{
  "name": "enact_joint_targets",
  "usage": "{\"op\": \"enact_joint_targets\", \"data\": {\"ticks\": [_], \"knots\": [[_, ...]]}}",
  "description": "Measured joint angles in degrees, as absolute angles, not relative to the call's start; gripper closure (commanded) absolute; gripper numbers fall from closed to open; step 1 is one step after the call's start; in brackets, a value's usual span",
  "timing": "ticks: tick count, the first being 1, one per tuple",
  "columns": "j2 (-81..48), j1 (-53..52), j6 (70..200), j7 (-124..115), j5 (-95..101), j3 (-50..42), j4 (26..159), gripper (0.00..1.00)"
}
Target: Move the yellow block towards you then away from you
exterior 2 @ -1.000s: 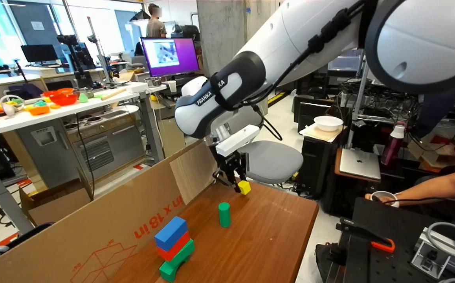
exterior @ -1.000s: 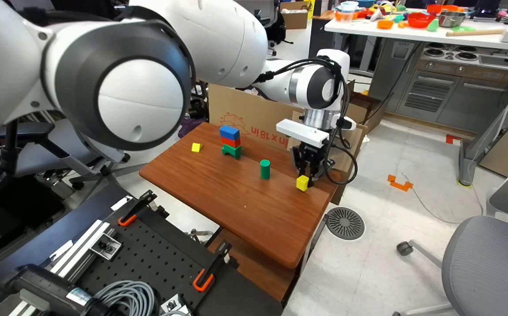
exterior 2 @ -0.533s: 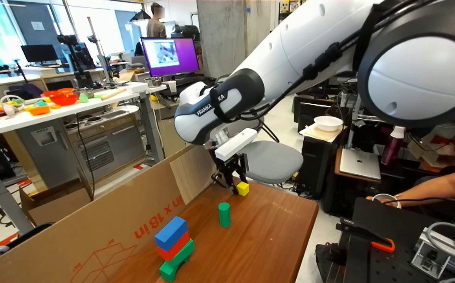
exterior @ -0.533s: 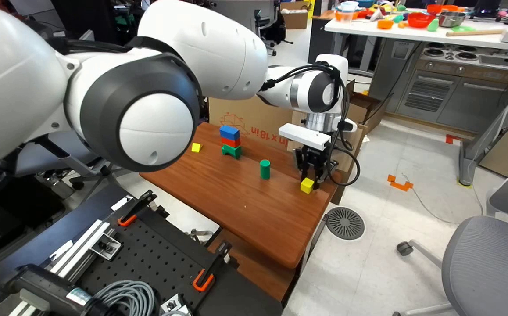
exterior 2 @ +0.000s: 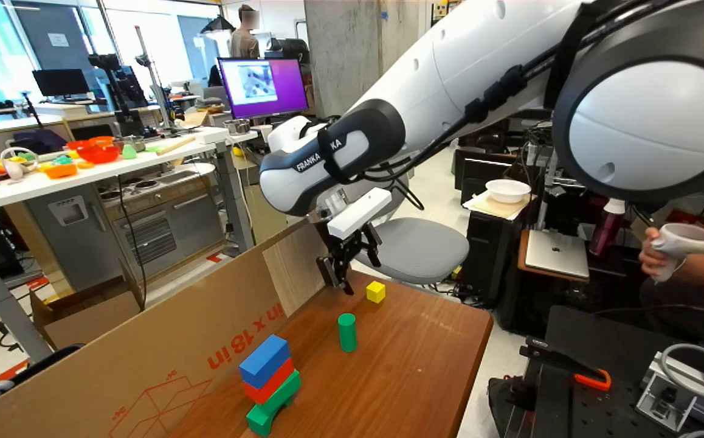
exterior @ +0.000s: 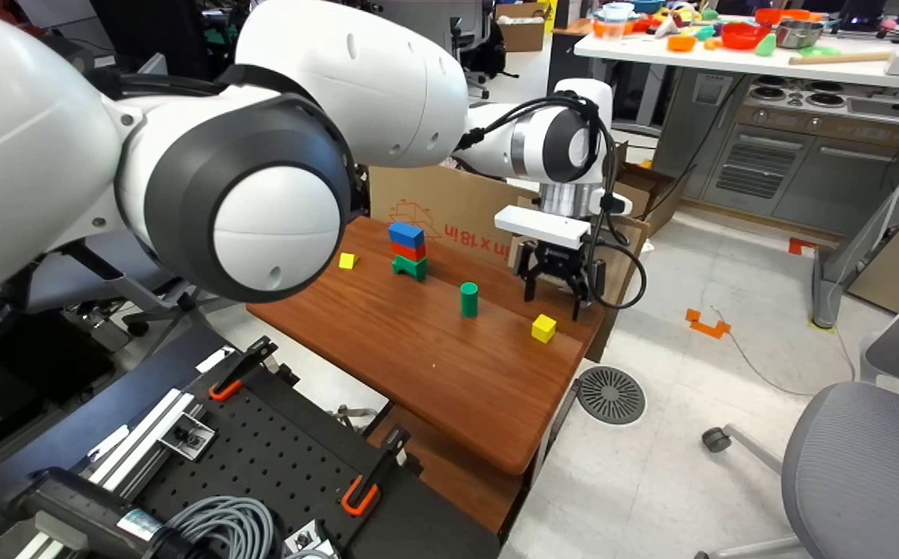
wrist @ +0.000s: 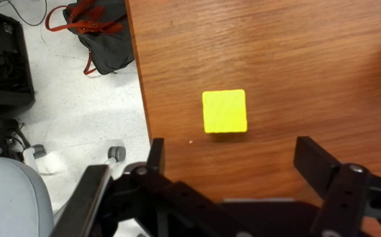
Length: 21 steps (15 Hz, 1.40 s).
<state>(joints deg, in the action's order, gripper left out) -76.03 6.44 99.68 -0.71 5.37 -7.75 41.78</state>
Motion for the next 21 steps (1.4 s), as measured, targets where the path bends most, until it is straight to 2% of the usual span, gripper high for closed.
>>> {"op": "enact_joint_targets", "data": {"ticks": [6, 21], "knots": [[-64.6, 5.4, 101.7, 5.6, 5.5, -7.7, 47.8, 0.0], [-31.7, 5.6, 113.3, 14.8, 9.1, -6.9, 83.6, 0.0]]}}
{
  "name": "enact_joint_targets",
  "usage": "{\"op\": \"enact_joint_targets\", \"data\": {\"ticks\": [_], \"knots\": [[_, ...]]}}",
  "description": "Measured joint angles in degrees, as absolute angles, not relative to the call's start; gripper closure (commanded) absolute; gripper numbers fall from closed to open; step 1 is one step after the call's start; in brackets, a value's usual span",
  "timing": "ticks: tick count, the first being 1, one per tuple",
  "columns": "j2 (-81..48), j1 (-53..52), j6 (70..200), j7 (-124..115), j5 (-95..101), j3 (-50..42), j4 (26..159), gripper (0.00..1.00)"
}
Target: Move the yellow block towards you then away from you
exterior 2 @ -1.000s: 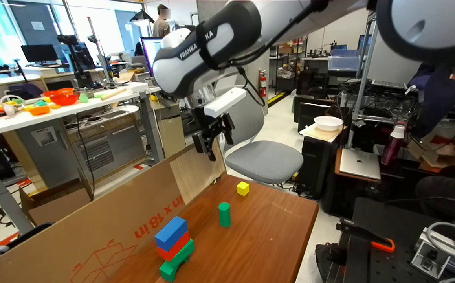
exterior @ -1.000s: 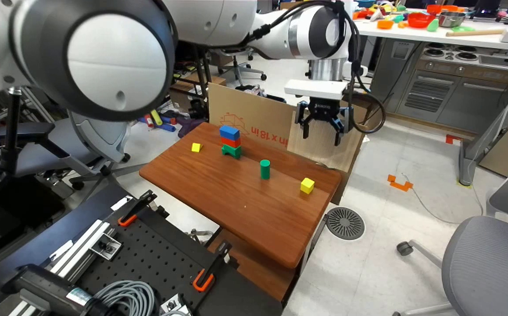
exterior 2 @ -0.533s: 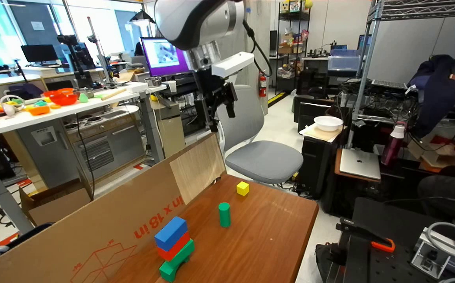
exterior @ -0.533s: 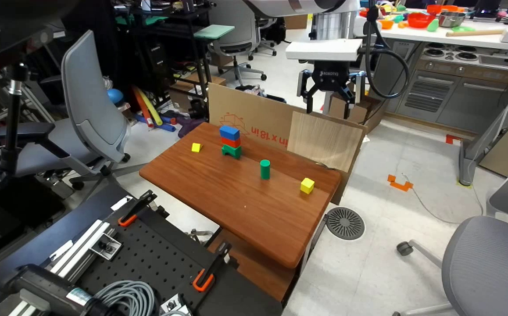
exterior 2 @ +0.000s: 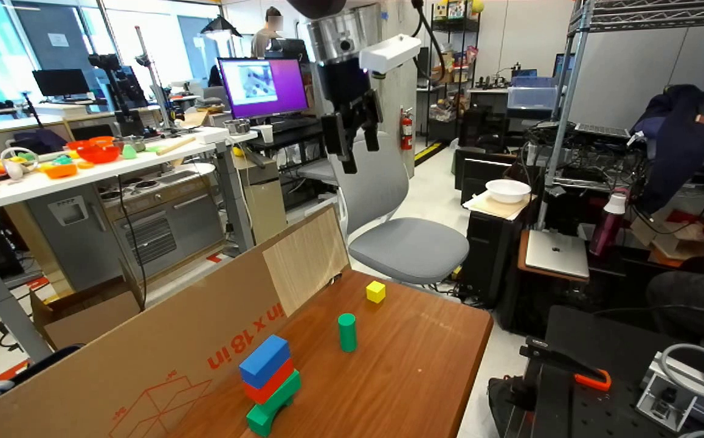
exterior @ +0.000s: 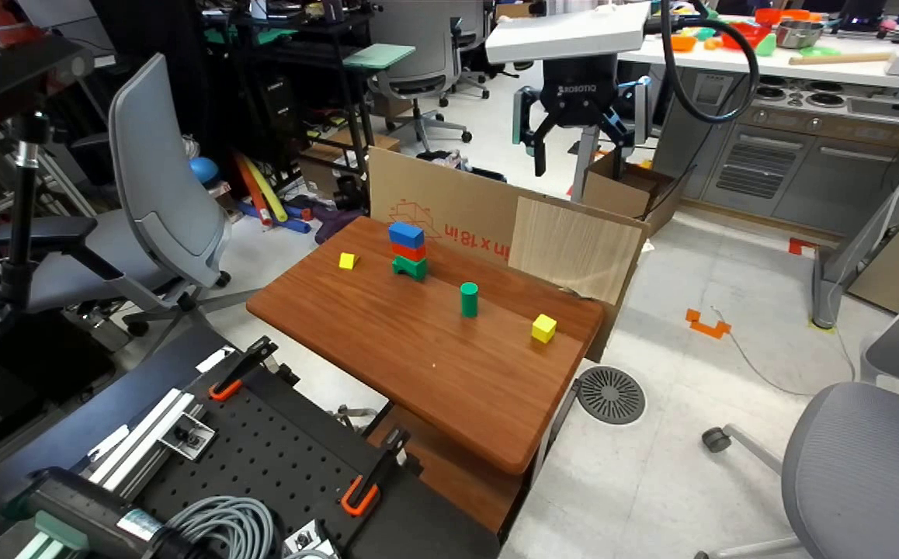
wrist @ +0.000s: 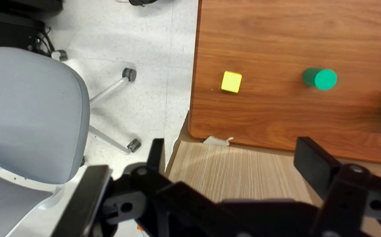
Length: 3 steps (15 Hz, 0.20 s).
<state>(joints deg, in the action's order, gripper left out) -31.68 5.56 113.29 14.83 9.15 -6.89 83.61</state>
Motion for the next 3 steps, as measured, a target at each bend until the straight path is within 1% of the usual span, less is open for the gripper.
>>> {"op": "enact_joint_targets", "data": {"ticks": [3], "knots": [[-30.7, 5.6, 113.3, 14.9, 9.3, -6.8, 84.7, 0.0]]}}
